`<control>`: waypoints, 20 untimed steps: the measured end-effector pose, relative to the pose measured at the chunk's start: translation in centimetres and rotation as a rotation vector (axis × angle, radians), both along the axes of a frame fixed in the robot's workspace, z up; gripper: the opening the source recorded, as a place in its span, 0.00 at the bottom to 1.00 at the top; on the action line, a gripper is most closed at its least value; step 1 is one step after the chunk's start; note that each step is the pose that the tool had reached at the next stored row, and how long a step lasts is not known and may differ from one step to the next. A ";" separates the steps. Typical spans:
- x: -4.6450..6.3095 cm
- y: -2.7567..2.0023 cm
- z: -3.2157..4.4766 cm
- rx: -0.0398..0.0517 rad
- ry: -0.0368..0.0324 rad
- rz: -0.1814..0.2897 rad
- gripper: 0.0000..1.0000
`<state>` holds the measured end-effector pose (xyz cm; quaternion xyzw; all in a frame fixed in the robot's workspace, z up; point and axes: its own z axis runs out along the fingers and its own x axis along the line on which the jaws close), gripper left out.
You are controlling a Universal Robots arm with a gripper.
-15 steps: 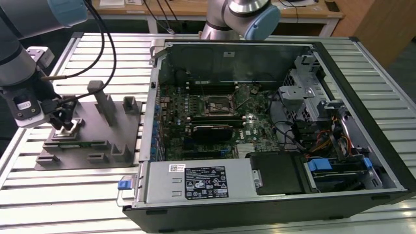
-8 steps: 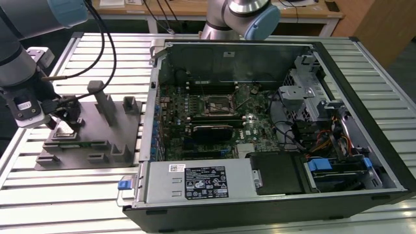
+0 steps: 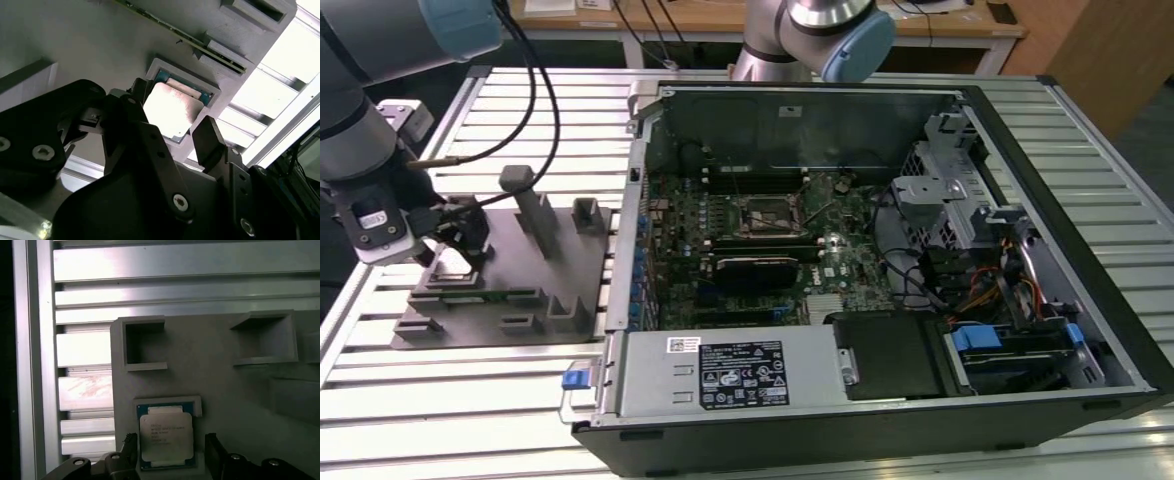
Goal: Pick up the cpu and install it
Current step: 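Pick up the cpu and move it towards the insertion slot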
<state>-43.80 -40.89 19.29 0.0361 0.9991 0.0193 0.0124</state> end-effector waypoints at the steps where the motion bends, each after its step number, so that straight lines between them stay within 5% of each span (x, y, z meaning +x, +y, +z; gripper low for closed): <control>1: 0.0 0.00 -0.06 -0.0001 0.0001 0.002 0.65; 20: 0.0 0.20 -0.94 -0.0001 0.0001 0.048 0.65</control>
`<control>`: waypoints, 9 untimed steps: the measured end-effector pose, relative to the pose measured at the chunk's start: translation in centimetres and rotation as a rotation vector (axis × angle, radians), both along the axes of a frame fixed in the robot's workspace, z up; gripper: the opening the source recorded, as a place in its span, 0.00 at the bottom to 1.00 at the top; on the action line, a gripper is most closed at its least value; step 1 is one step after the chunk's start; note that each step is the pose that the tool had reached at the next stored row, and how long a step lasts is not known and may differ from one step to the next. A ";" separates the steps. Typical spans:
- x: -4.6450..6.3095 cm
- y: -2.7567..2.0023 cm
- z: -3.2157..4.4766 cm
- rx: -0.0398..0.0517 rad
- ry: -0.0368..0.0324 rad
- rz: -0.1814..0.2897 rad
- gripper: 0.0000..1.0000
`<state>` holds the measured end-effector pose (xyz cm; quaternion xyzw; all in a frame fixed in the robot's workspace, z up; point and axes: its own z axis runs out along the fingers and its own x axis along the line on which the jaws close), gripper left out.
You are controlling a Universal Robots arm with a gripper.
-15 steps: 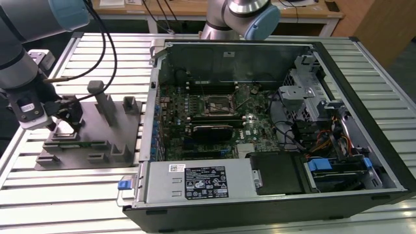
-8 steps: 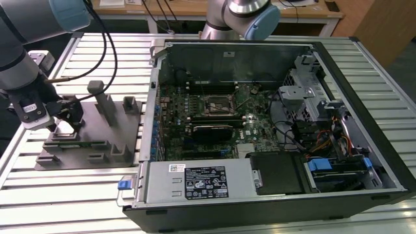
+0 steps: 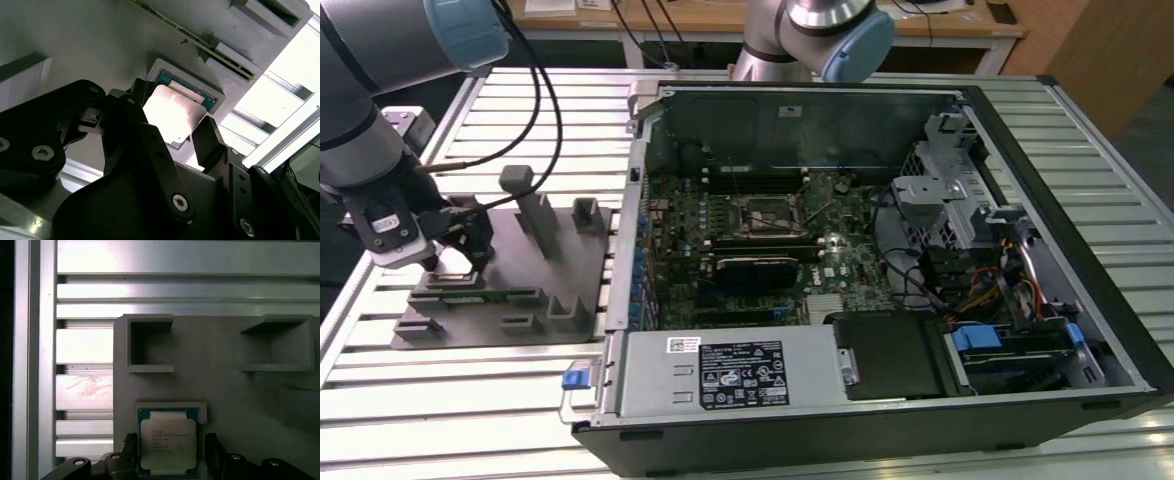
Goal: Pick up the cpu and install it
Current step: 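Pick up the cpu and move it towards the insertion slot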
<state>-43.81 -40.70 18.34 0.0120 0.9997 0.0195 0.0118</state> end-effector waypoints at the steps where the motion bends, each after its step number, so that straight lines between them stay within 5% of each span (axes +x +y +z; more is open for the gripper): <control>1: 0.0 0.00 -0.01 -0.0001 0.0002 0.000 0.65; 9: 0.0 0.01 -0.09 0.0011 -0.0001 -0.001 0.65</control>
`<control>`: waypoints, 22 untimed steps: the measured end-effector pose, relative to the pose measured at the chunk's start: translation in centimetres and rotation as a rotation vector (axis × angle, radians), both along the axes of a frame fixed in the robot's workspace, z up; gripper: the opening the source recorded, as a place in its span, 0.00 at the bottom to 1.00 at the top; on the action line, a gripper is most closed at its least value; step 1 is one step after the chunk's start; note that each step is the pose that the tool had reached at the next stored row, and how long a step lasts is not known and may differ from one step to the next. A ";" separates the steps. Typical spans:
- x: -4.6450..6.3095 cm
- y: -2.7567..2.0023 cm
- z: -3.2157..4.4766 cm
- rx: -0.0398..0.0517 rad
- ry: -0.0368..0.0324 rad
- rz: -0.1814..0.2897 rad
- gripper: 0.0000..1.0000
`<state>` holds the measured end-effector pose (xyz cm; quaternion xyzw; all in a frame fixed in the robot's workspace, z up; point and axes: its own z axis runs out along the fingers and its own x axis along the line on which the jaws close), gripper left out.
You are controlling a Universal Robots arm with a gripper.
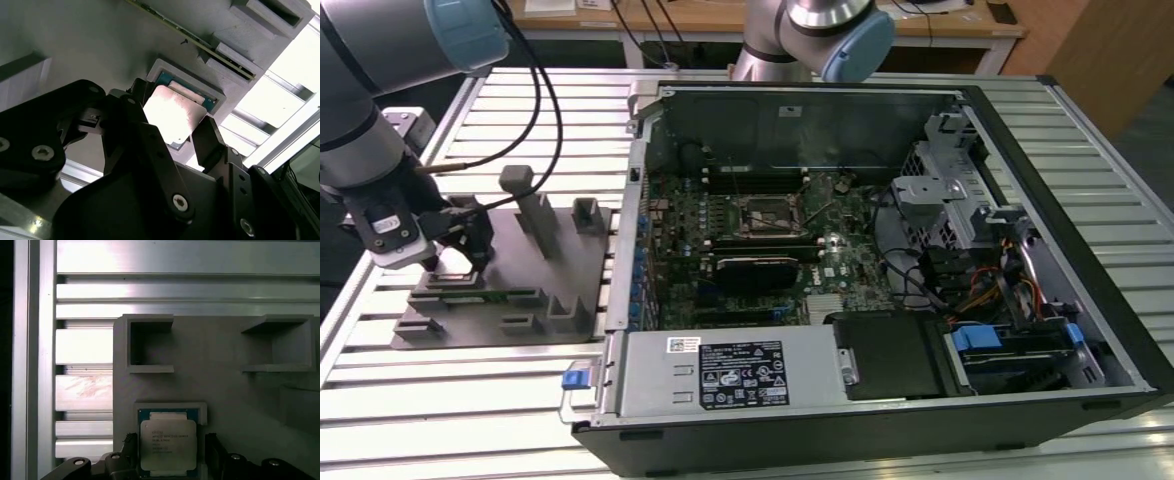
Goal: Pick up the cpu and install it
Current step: 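Pick up the cpu and move it towards the insertion slot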
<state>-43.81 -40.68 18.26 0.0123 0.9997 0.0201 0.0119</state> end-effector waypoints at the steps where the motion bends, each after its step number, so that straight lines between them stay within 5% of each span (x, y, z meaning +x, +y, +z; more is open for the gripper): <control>1: 0.0 0.01 -0.01 0.0011 -0.0001 -0.004 0.65; 22: -0.2 0.05 -0.09 0.0109 0.0002 -0.026 0.65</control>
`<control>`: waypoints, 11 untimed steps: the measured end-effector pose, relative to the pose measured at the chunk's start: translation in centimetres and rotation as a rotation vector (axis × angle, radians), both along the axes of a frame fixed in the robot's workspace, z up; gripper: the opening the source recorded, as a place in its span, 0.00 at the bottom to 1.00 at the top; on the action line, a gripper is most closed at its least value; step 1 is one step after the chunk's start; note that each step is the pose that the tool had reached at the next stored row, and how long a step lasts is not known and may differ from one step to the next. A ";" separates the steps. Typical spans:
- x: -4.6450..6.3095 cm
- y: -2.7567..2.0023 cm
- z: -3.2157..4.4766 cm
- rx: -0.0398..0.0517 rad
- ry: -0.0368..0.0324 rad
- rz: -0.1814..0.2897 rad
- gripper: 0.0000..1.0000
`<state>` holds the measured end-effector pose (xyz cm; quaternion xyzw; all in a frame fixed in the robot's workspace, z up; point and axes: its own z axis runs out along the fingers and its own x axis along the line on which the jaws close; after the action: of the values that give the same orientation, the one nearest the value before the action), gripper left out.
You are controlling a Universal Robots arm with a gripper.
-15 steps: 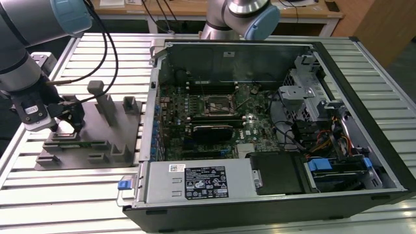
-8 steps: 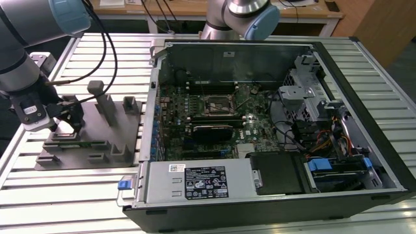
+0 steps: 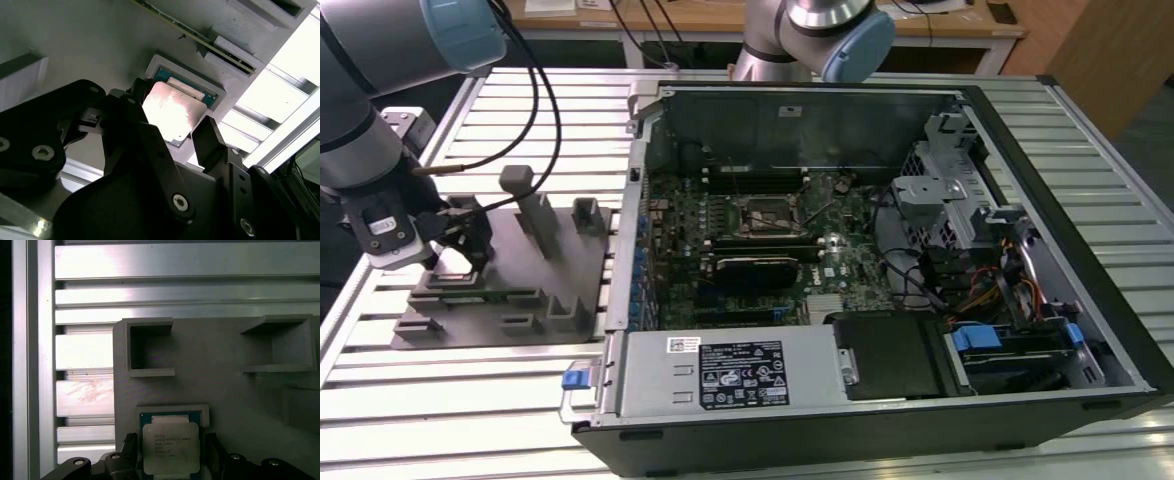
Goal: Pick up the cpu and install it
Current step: 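Pick up the cpu and move it towards the insertion slot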
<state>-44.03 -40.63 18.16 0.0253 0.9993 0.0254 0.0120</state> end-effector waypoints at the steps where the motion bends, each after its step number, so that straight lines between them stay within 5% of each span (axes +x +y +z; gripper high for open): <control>1: 0.0 0.01 0.00 0.0000 0.0000 0.000 0.65; 11: 0.0 0.01 -0.01 0.0000 0.0000 0.000 0.55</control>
<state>-44.03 -40.62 18.15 0.0253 0.9993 0.0254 0.0120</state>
